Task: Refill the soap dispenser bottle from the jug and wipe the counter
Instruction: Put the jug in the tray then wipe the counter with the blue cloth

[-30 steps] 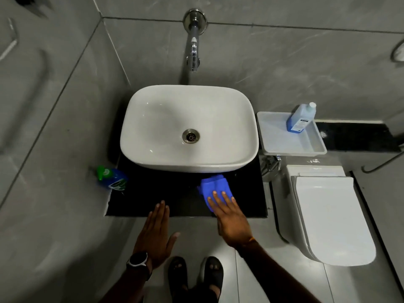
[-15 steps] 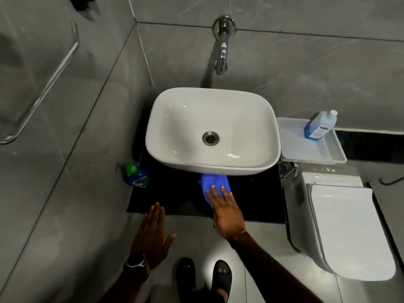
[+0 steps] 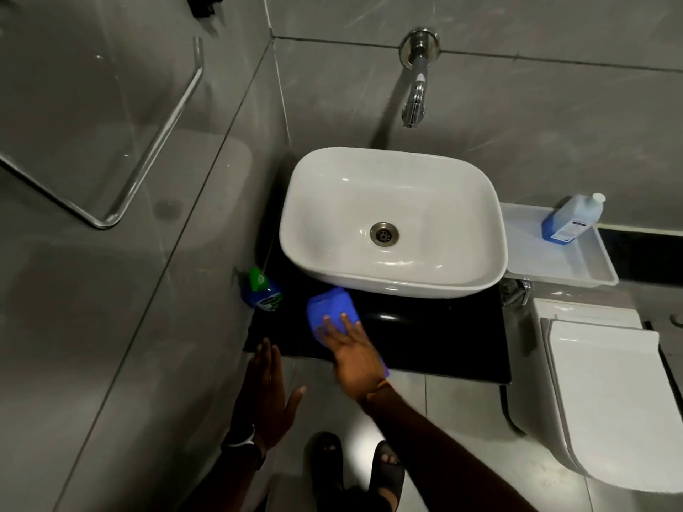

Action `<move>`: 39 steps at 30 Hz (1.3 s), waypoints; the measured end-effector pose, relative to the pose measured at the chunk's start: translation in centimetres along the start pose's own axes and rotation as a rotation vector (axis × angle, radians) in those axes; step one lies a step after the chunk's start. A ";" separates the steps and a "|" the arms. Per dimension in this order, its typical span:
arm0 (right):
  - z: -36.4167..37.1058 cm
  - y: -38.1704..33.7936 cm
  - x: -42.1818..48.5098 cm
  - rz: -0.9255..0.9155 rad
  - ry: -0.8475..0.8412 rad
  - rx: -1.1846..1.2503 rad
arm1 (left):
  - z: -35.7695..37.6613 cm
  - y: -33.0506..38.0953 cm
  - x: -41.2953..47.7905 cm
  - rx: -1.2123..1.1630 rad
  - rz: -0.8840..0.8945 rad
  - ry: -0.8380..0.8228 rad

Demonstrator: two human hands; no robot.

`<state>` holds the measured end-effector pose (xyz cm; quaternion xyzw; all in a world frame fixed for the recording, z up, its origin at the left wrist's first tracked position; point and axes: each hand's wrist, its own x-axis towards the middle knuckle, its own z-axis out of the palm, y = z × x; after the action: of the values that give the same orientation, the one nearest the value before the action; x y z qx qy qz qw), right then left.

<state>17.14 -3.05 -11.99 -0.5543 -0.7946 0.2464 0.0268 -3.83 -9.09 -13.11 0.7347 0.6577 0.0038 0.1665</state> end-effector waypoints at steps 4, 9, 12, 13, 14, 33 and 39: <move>2.3 -2.4 -1.4 -0.247 -0.052 -0.048 | -0.1 -0.7 -0.5 0.005 -0.025 -0.002; 1.1 -1.1 -0.9 -0.107 -0.050 0.003 | -0.6 -0.7 -0.4 -0.061 -0.042 0.018; 2.3 -5.9 1.1 -0.157 -0.099 0.053 | -0.7 -0.8 -0.5 -0.080 -0.063 0.007; 2.7 -7.0 1.4 -0.191 -0.106 0.072 | -0.6 -1.0 -0.6 -0.069 -0.080 0.003; 2.8 -7.2 1.5 -0.212 -0.106 0.087 | -0.5 -1.3 -0.8 -0.058 -0.089 0.001; -2.5 10.2 -11.5 0.148 0.253 0.090 | 1.9 3.1 -0.1 0.000 0.077 -0.001; -3.8 10.4 -7.9 0.096 0.074 0.053 | 3.3 7.1 0.9 0.049 0.153 -0.034</move>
<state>30.38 -5.98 -11.21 -0.5996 -0.7588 0.2474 0.0590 3.84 -9.58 -14.65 0.7867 0.5965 -0.0119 0.1586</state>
